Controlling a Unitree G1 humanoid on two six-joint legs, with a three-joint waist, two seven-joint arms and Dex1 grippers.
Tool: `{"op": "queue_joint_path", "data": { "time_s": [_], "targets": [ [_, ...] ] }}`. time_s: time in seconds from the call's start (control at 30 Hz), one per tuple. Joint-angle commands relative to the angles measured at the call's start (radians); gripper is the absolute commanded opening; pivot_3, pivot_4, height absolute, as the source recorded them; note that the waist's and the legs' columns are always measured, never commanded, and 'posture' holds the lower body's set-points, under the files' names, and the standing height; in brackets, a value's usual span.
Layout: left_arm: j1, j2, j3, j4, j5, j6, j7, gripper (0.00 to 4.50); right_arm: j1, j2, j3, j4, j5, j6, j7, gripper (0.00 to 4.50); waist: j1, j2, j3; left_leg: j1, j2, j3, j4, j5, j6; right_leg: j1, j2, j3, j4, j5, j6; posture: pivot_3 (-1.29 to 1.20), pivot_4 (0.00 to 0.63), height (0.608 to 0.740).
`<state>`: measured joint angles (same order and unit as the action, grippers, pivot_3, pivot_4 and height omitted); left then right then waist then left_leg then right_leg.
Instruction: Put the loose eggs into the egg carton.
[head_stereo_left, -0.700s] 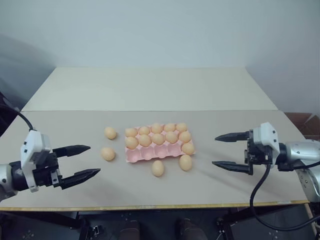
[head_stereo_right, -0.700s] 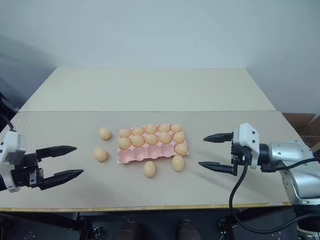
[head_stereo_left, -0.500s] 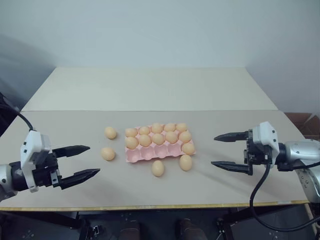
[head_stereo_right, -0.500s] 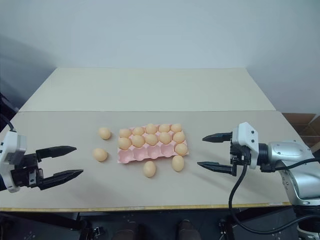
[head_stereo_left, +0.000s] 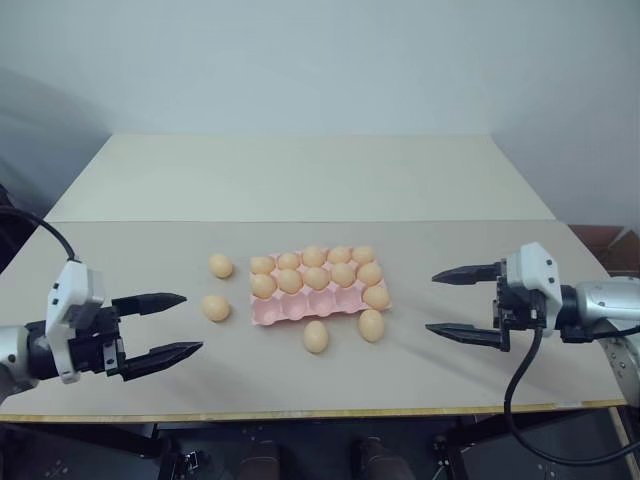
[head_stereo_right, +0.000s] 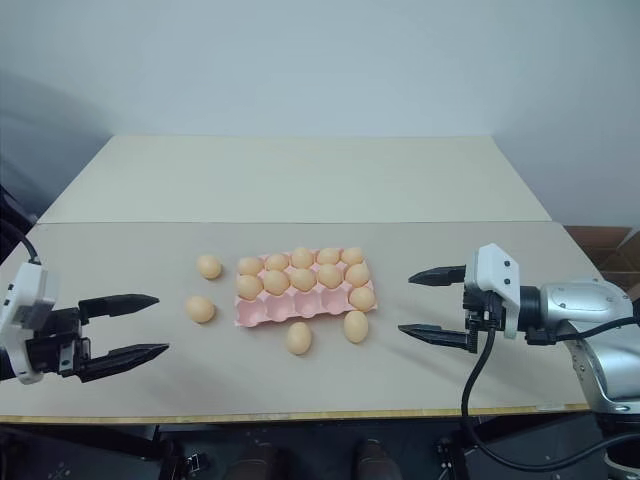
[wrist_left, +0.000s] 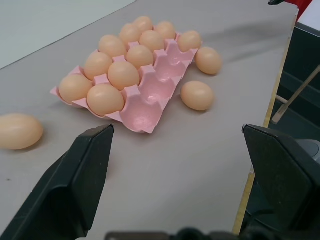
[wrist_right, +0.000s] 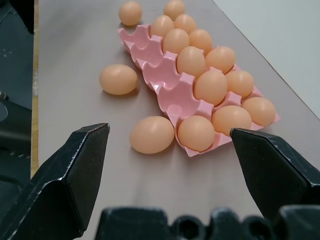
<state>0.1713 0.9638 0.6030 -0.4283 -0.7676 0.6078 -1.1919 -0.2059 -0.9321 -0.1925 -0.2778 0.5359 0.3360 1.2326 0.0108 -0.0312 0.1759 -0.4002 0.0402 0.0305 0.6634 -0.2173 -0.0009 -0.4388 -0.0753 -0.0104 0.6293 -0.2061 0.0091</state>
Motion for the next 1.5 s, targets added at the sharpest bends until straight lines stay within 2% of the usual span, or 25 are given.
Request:
{"op": "queue_joint_path", "data": {
  "time_s": [0.03, 0.17, 0.37, 0.53, 0.93, 1.37, 1.5],
  "targets": [
    [-0.024, 0.009, -0.018, -0.001, 0.000, -0.026, -0.008, 4.47, 0.036, -0.005, -0.039, -0.069, 0.027, 0.008, -0.015, 4.50, 0.000, 0.000, 0.000, 0.000, 0.000, 0.000, 0.000, 0.000, 0.000, 0.000, 0.000, 0.000, 0.000, 0.000, 0.000, 0.00, 0.150, 0.740],
    [-0.069, 0.003, -0.064, 0.004, -0.008, -0.023, 0.000, 4.47, 0.070, 0.030, 0.033, -0.132, -0.031, 0.012, -0.089, 4.50, 0.001, 0.000, 0.000, 0.000, 0.000, 0.000, 0.000, 0.000, 0.000, 0.000, 0.000, 0.000, 0.000, 0.000, 0.000, 0.00, 0.150, 0.740],
    [-0.121, 0.013, -0.111, 0.038, 0.008, -0.033, -0.016, 4.47, 0.043, 0.094, 0.236, -0.135, -0.209, -0.004, -0.188, 4.50, -0.004, -0.001, 0.000, 0.001, 0.000, 0.000, 0.000, 0.000, 0.000, 0.000, 0.000, 0.000, 0.001, 0.000, 0.000, 0.00, 0.150, 0.740],
    [-0.133, 0.022, -0.120, 0.055, 0.020, -0.043, -0.035, 4.47, -0.005, 0.139, 0.343, -0.149, -0.292, 0.161, -0.305, 4.50, -0.005, -0.001, 0.000, -0.001, 0.001, 0.000, 0.000, 0.000, 0.000, -0.001, 0.001, 0.000, 0.000, 0.000, 0.000, 0.00, 0.150, 0.740],
    [-0.113, 0.031, -0.109, 0.051, 0.022, -0.043, -0.047, 4.47, -0.114, 0.216, 0.366, -0.246, -0.235, 0.599, -0.462, 4.50, -0.002, -0.001, 0.000, -0.001, 0.001, 0.000, 0.000, 0.000, 0.000, -0.001, 0.001, 0.000, 0.000, 0.000, 0.000, 0.00, 0.150, 0.740],
    [-0.103, 0.024, -0.116, 0.042, 0.023, -0.046, -0.040, 4.47, -0.187, 0.293, 0.399, -0.230, -0.214, 0.782, -0.557, 4.50, -0.003, -0.001, 0.000, -0.002, 0.001, 0.000, 0.000, 0.000, 0.000, -0.002, 0.001, 0.000, 0.000, 0.001, 0.000, 0.00, 0.150, 0.740],
    [-0.094, 0.021, -0.114, 0.035, 0.022, -0.048, -0.035, 4.50, -0.200, 0.325, 0.377, -0.208, -0.195, 0.802, -0.582, 3.54, -0.003, -0.001, 0.000, -0.002, 0.002, 0.000, 0.000, 0.000, 0.000, -0.002, 0.001, -0.001, 0.000, 0.001, 0.000, 0.00, 0.150, 0.740]
  ]
}}
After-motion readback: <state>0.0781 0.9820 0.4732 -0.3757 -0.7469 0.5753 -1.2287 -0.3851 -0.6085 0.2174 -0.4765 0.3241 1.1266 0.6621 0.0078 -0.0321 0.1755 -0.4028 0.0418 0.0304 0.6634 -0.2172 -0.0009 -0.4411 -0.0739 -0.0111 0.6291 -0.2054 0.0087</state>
